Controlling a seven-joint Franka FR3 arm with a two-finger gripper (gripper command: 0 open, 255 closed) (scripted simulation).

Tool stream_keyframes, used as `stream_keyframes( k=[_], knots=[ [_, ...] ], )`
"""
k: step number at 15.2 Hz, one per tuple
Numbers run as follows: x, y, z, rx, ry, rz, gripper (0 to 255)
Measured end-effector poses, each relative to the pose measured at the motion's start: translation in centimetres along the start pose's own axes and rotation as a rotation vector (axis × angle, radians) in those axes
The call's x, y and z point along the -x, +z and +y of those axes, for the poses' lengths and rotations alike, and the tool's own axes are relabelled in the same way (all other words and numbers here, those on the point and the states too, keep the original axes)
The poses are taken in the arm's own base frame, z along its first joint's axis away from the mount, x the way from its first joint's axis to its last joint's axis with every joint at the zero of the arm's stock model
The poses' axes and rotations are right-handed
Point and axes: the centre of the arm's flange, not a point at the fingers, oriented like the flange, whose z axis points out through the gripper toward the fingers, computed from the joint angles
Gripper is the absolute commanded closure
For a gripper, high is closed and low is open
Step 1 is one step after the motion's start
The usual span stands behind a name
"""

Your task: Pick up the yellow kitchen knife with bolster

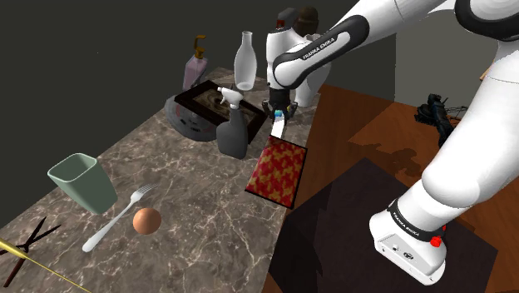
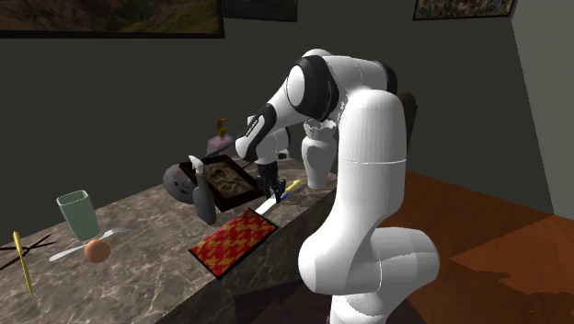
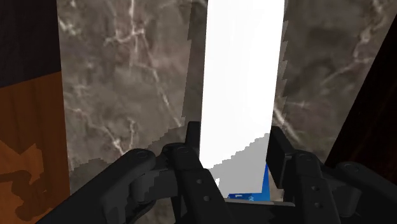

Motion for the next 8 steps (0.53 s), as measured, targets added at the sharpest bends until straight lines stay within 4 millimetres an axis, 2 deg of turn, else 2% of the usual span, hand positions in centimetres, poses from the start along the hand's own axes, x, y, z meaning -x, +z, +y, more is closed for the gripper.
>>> stream_keyframes(
  k=[5, 8],
  knots=[
    [-0.1, -0.2, 0.1, 0.002, 0.0, -0.001, 255],
    [-0.2, -1.5, 0.3, 0.003, 0.0, -0.002, 255]
  ],
)
